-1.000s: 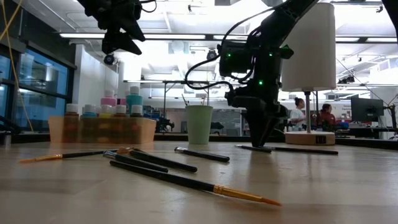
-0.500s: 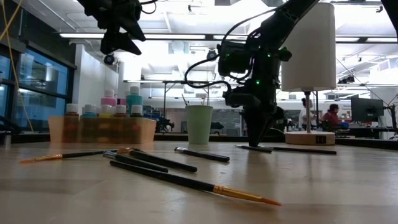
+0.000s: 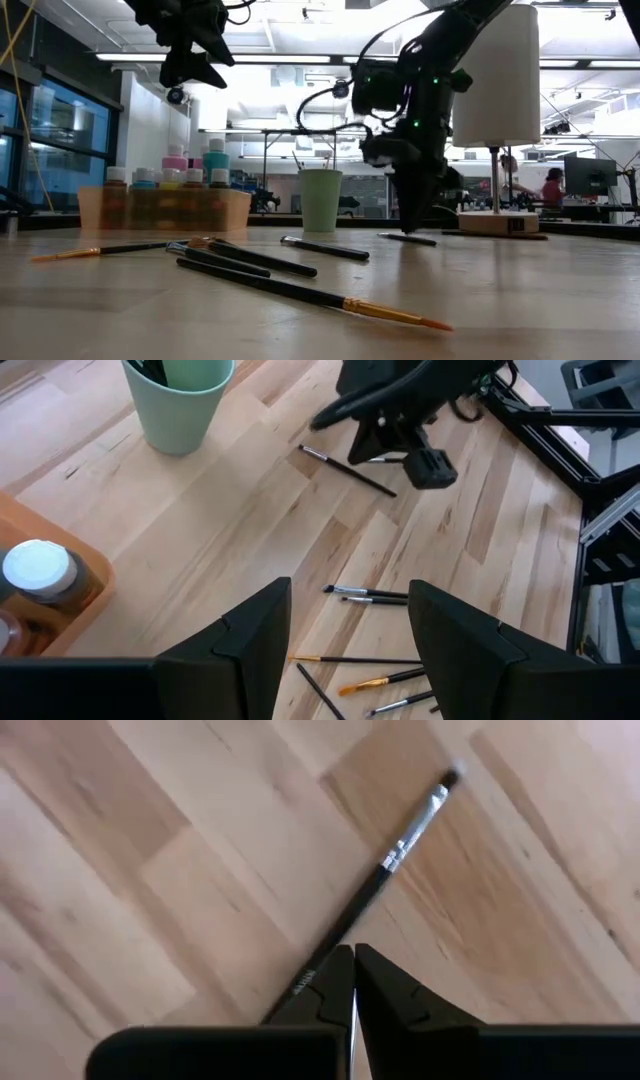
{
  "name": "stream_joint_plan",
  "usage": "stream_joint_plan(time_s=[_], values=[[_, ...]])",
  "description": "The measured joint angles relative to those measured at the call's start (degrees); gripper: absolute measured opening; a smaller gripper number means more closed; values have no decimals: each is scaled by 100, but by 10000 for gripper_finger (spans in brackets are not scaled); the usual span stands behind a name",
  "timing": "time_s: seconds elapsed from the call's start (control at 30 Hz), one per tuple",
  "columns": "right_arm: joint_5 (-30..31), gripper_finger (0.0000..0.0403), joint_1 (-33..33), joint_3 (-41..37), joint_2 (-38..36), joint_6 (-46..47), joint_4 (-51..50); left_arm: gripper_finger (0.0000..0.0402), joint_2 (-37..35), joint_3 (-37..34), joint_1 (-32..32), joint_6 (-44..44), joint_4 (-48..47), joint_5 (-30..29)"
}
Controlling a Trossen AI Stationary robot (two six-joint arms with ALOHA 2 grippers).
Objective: Pick & Place Paint Supplies
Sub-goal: Put the black paint brush into the green cup
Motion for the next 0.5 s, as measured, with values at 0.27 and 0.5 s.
stream_joint_plan(time_s=[0.27,0.5], values=[[306,3,-5,4,-652,125,-25,200,-2,0,0,-4,0,0],[1161,3,1,40,-1521,83,969,200,-2,0,0,-4,0,0]])
